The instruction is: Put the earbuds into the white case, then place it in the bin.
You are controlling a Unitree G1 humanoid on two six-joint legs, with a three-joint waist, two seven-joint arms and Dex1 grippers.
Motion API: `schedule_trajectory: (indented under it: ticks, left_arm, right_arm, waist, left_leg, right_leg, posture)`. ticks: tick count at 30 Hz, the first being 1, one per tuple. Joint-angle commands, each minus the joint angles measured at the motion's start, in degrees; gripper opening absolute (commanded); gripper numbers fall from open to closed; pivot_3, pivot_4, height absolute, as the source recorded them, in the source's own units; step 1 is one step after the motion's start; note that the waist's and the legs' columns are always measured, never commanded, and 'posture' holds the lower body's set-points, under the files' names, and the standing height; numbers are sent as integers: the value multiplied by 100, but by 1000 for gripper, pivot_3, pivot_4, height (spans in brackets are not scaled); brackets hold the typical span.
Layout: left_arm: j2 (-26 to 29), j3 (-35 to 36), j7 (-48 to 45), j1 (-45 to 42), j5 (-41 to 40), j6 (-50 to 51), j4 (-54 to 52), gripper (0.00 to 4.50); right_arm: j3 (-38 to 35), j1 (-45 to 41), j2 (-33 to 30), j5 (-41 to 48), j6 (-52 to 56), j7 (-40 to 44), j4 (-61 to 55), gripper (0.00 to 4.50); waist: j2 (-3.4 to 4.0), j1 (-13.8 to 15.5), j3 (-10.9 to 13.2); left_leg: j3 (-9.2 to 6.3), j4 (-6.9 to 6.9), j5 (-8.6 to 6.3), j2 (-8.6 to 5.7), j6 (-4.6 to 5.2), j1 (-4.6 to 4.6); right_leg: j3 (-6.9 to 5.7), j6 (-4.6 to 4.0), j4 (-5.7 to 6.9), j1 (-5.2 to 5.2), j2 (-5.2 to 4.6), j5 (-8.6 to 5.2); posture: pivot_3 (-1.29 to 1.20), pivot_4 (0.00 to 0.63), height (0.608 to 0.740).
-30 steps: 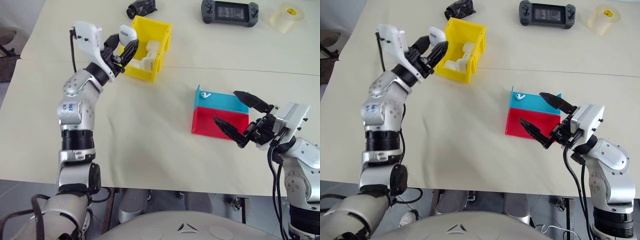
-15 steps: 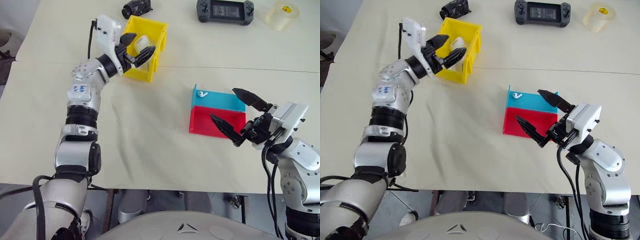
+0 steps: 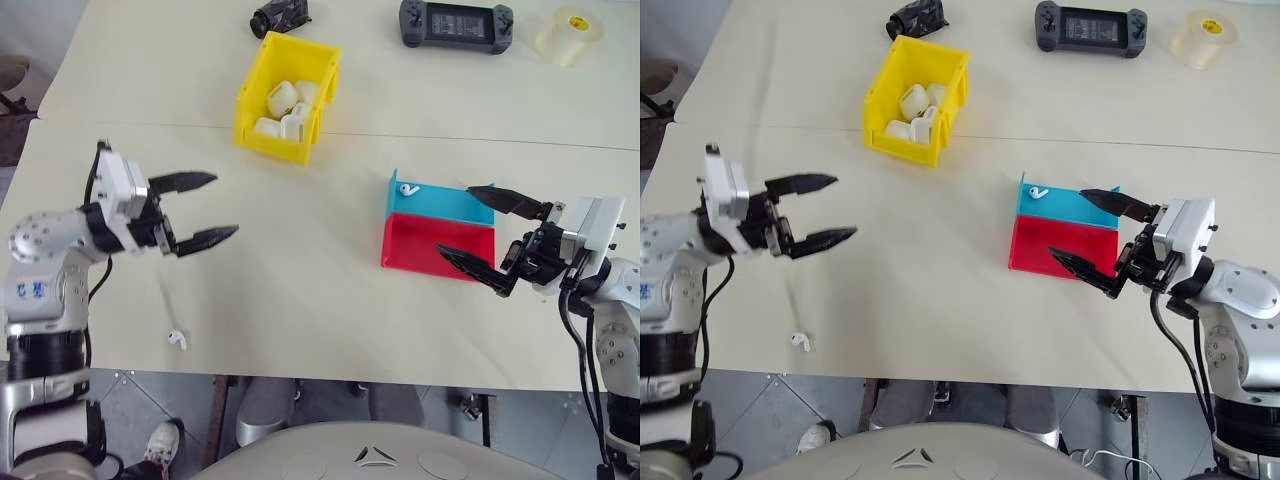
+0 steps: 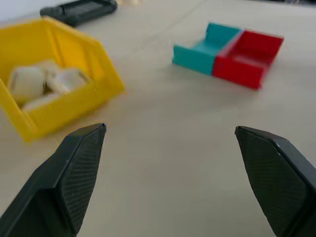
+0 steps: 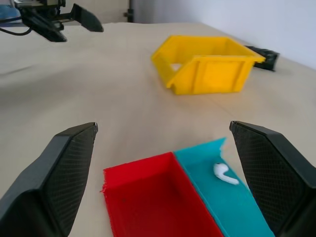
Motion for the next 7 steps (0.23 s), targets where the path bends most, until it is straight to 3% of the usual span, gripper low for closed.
schedule_trajectory:
  ticks: [1,7]
  left_arm:
    - [-31,234,110,457,-210,-166,-833,4459]
    - [-403,108,715,698,14,-441,-1239,4459]
  right_arm:
    - [-61,-123,-171,88,-72,399,237,4500]
    - [-123,-180,-236,-184,-368,646,687,4500]
  waist:
    - [0,8,0]
    - [0,-6,0]
  left_leg:
    - [-1,0,-1,-1,1,0]
    - [2,-2,-4,2,1,2]
  right_leg:
    - [0,0,-6,1,-2,0]
    - [3,-1,-9,0,0,0]
  posture:
    - [0,150,740]
    - [0,150,740]
